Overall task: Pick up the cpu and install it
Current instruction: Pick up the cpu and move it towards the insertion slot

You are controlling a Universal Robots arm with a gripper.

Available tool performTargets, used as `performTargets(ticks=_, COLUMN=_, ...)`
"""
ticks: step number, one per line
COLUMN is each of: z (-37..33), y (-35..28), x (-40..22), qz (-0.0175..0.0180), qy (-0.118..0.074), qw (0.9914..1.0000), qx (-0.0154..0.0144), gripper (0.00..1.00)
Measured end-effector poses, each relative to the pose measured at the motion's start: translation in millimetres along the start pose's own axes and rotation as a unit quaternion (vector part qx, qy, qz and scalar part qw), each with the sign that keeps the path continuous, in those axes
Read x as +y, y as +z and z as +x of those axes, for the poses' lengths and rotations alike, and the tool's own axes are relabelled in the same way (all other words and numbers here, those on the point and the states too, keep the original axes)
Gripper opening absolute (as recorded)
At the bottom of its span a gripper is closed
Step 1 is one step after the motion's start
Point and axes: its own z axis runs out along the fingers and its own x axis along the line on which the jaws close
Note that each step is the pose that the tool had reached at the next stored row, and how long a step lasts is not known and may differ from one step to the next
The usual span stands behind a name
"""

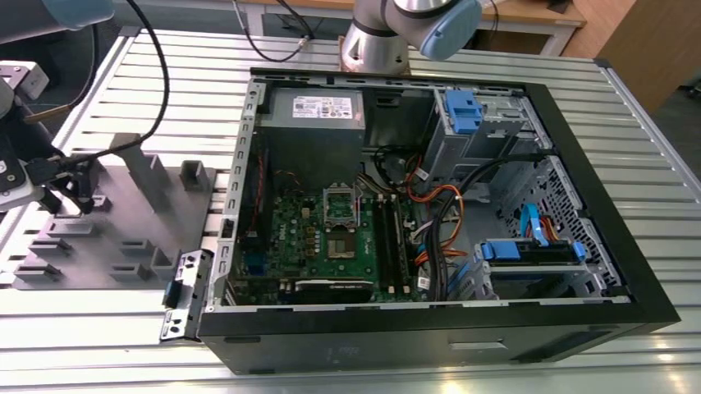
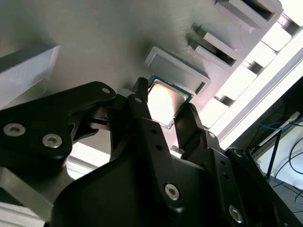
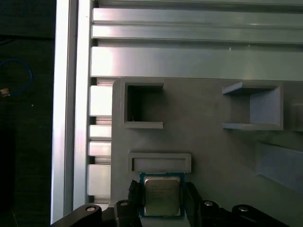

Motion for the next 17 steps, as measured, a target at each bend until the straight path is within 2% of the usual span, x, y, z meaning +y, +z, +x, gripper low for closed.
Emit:
performTargets(ticks=13, z=-0.3, y=-29.7, x=0.6, qz=0.0, qy=0.0, qw=1.0, qx=0.0, gripper=0.47)
performTargets(ticks=17, z=-0.3, y=-30.6, x=0.7, qz=-0.0001, qy=0.0, qw=1.0, qx=-0.0001, gripper=0.47)
